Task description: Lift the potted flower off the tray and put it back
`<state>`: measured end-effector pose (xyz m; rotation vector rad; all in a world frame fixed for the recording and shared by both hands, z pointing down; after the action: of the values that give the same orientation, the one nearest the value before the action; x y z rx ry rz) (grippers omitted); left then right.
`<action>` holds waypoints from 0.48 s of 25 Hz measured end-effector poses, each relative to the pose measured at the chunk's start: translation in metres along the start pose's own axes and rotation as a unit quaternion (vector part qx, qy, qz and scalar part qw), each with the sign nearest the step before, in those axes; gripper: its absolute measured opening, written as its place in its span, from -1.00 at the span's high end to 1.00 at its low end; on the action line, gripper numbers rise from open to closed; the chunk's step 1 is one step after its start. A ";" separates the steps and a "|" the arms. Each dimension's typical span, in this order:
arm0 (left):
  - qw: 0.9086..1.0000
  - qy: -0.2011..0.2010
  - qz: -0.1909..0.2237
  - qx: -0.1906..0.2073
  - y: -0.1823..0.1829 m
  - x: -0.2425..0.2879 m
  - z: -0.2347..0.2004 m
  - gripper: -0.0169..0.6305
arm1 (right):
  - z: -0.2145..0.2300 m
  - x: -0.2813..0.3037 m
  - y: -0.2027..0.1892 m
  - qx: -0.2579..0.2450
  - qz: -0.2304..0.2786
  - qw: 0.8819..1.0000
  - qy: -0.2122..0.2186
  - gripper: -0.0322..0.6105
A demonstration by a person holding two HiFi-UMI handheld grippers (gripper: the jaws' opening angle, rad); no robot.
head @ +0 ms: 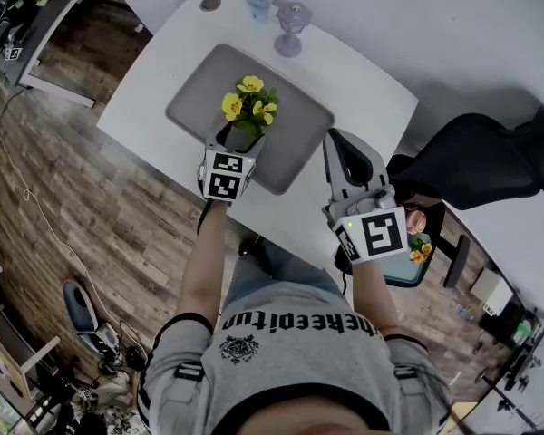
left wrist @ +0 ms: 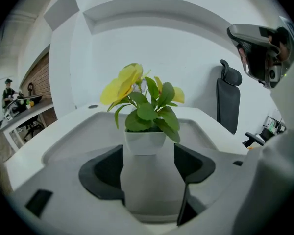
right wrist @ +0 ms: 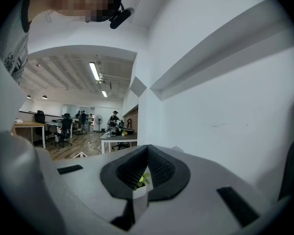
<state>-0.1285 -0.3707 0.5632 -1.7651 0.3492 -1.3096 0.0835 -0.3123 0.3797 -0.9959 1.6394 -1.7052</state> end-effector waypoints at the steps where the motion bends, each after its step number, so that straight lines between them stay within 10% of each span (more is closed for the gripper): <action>1: 1.000 0.001 0.001 -0.001 0.000 -0.005 0.001 -0.08 | -0.002 -0.001 0.001 0.000 0.002 1.000 0.002 0.89; 12: 0.996 0.065 0.062 -0.012 0.003 -0.079 0.004 0.93 | -0.031 -0.020 0.013 -0.004 0.024 1.000 0.005 0.89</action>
<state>-0.1561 -0.3174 0.5109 -1.6544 0.5412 -1.3379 0.0676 -0.2791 0.3648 -0.9453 1.6653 -1.6759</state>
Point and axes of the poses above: the fingertips, and each gripper's own axes: x forward along the fingers, z to its right, y out of its top, the point moved 9 cm from there along -x, backward along the fingers, and after that the axes turned 2 degrees about -z, right-handed, at the moved point
